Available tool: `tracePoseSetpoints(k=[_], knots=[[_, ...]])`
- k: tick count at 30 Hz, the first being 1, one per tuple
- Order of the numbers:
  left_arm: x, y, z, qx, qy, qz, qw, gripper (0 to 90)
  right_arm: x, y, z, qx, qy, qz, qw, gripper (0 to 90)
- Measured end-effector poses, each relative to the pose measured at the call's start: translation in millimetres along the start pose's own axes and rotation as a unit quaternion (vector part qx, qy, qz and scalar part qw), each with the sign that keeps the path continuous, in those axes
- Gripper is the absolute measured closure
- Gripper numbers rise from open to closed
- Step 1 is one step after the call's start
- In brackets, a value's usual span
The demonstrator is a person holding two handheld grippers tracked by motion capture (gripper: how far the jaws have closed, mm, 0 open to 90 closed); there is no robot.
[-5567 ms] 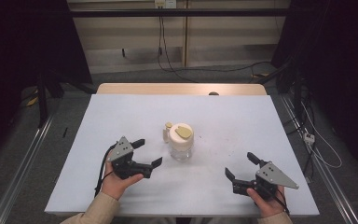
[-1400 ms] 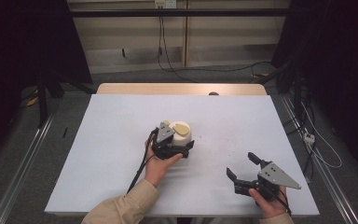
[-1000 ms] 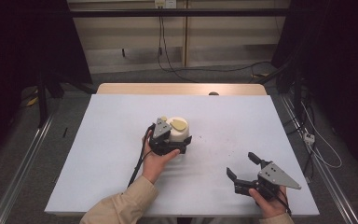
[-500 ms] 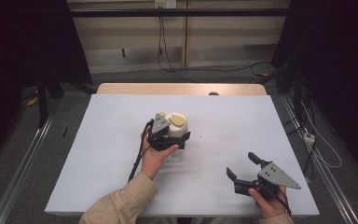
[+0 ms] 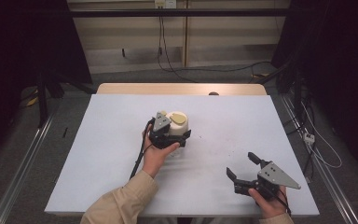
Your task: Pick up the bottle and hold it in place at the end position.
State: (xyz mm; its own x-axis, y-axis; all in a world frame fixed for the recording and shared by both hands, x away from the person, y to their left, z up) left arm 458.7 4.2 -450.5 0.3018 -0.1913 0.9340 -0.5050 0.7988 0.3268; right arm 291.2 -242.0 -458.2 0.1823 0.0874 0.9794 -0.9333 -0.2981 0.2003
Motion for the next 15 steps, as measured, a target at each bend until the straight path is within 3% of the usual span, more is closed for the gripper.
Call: tracePoseSetpoints(k=[15], knots=[[4.8,-5.0,-1.9,0.0,-0.004,-0.003,1.0,5.3,-0.3,-0.8,-0.8,0.003,0.0,-0.001,1.0,5.4]])
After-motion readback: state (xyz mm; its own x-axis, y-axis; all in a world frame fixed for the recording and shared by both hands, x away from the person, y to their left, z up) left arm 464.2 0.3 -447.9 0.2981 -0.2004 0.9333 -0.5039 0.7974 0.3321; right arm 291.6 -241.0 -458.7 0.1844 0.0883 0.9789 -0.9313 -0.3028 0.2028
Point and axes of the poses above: each handheld gripper's, and its own axes: y roughly backward along the jaws, x roughly out of its top, z roughly to its right, the point moved 5 cm from there along -y, roughly forward along the jaws, and after that the axes turned 9 degrees about -x, right-handed, at the moved point
